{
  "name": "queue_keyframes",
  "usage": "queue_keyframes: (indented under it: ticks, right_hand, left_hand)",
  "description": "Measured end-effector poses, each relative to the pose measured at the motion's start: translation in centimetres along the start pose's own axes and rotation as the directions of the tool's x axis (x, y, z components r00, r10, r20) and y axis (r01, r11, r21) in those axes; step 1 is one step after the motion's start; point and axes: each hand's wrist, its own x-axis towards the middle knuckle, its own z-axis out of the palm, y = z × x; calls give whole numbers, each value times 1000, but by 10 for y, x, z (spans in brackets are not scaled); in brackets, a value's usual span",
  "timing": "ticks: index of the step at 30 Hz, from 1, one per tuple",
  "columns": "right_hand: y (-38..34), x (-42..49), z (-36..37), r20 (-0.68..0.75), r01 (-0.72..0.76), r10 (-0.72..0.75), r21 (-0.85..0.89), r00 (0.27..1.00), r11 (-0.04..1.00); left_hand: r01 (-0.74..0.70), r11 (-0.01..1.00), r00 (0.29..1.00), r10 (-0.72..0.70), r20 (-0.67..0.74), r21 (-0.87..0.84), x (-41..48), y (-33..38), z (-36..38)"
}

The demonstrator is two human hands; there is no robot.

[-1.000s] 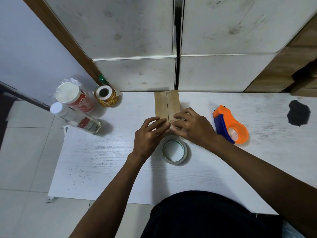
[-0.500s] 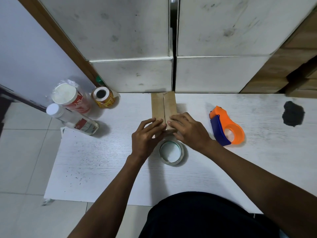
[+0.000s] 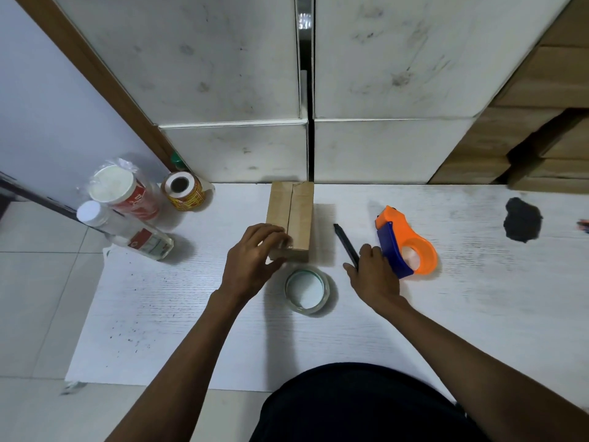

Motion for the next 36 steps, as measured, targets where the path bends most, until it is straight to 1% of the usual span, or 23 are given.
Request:
queue_keyframes:
  ticks: [2, 4, 7, 10, 11, 12, 14, 16, 17, 18, 19, 21, 22, 24, 25, 26, 27, 28, 29, 30, 31, 34, 36]
  right_hand:
    - [-3, 5, 3, 23, -13, 13, -3, 1000, 1000]
    - [-4, 8, 5, 45, -38, 36, 37, 998, 999]
    - [-4, 10, 6, 42, -73, 69, 106, 997, 992]
    - [-2, 10, 7, 97, -111, 99, 132, 990, 985]
    - [-1, 8, 7, 116, -118, 103, 130, 988, 984]
    - [-1, 6, 6, 136, -111, 94, 125, 986, 986]
    - [1, 6, 3, 186, -95, 64, 162, 980, 982]
    - [2, 6, -3, 246, -13, -37, 201, 969, 980]
    - [2, 7, -7, 213, 48, -102, 248, 972, 968]
    - [3, 7, -10, 143, 154, -206, 312, 968, 937]
    - [3, 5, -13, 266, 143, -238, 333, 934, 932]
    - [12, 8, -4, 115, 266, -311, 296, 944, 917]
    - [17, 11, 2, 83, 296, -334, 298, 939, 908]
    - [16, 10, 0, 86, 248, -305, 399, 948, 883]
    - [15, 9, -3, 90, 193, -269, 488, 959, 851]
    - [12, 5, -8, 54, 133, -195, 553, 979, 823]
    - [3, 0, -16, 153, 4, -150, 689, 977, 725]
    - [-3, -5, -22, 177, -69, -85, 714, 981, 697]
    - [-7, -5, -28, 131, -105, 15, 711, 991, 696]
    - [-7, -4, -30, 173, -181, 76, 741, 982, 646]
    - [-8, -3, -33, 197, -206, 80, 785, 977, 584]
    - [-9, -6, -41, 208, -192, 30, 828, 978, 526]
    - [-12, -9, -46, 239, -229, 38, 855, 970, 464]
  left_hand:
    - [9, 1000, 999, -9, 36, -8, -6, 6, -3]
    - [52, 998, 998, -51, 27, -26, -16, 12, -4]
    - [137, 990, 988, -140, -62, -44, -32, 20, -2]
    - [225, 974, 962, -228, -151, -41, -46, 37, 8]
    - [296, 953, 945, -302, -124, -68, -49, 45, 11]
    - [392, 913, 915, -400, -58, -112, -51, 53, 15]
    - [578, 802, 816, -561, 139, -154, -54, 62, 26]
    - [648, 748, 750, -592, 295, -142, -56, 64, 37]
    - [661, 733, 735, -592, 330, -159, -57, 66, 40]
    - [670, 719, 730, -595, 335, -185, -57, 67, 41]
    - [674, 711, 731, -601, 325, -201, -57, 68, 41]
    - [685, 695, 723, -612, 322, -217, -58, 68, 42]
    - [700, 671, 710, -619, 334, -244, -59, 69, 42]
    - [723, 609, 691, -629, 357, -326, -62, 71, 45]
    - [726, 588, 688, -632, 358, -357, -63, 71, 49]
    - [726, 575, 687, -634, 356, -378, -65, 70, 55]
    - [726, 563, 686, -636, 353, -395, -67, 69, 62]
    - [723, 556, 688, -637, 349, -410, -67, 71, 66]
    - [719, 551, 690, -638, 341, -424, -65, 75, 64]
    - [714, 550, 694, -637, 335, -434, -64, 78, 64]
    - [712, 552, 696, -638, 329, -434, -63, 80, 64]
    - [698, 563, 707, -642, 296, -443, -64, 83, 66]
    - [691, 568, 711, -647, 275, -447, -66, 86, 66]
